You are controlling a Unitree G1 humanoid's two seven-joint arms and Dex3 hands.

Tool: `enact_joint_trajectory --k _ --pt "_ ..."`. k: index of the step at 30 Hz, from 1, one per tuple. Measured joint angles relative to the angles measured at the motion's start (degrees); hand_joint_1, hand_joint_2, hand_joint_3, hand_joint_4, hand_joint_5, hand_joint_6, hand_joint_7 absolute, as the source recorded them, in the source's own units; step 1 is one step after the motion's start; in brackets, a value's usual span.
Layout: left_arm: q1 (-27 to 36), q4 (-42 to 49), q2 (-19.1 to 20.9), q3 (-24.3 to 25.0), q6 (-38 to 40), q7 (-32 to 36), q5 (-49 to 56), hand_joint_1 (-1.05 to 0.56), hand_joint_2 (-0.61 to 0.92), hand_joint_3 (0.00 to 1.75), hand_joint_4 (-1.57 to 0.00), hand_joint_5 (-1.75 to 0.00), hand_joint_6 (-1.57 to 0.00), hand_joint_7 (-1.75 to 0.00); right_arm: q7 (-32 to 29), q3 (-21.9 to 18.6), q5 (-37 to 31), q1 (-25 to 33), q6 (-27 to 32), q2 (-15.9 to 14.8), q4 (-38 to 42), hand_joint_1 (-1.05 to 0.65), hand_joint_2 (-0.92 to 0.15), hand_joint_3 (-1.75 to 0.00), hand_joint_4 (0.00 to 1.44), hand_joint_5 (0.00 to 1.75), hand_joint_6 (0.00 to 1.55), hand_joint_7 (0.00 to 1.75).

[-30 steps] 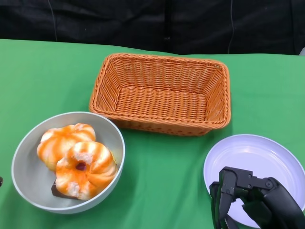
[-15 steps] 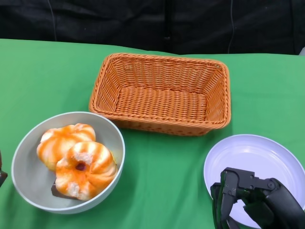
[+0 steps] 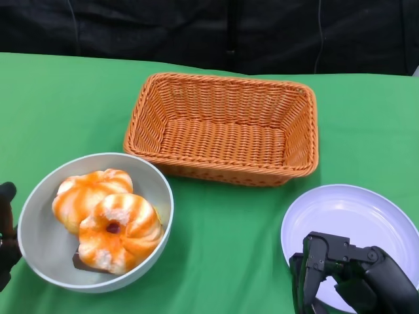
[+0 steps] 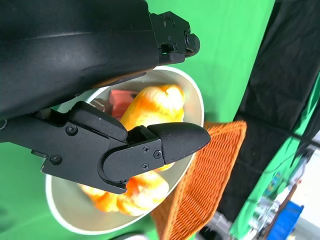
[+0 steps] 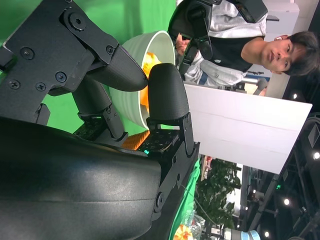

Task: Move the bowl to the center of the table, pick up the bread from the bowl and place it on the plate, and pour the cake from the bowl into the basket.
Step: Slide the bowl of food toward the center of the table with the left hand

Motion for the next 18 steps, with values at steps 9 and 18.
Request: enact_joint_trajectory --k 9,18 --pt "0.0 1.2 3.0 -3.6 0.3 -4.8 0.5 -0.76 0.92 0.71 0.00 0.00 0.00 0.00 -0.2 0.0 -0.2 -0.1 -0.1 0.0 0.0 -0.36 -0.20 -1.65 0.85 1.75 0.74 1.62" --pt "-0.1 1.3 3.8 -5.3 0.5 -4.9 0.6 -0.76 0.92 0.72 0.00 0.00 0.00 0.00 -2.3 -0.5 -1.4 -0.3 -0.9 0.4 0.0 -0.31 -0.28 -1.51 0.69 1.74 0.61 1.55"
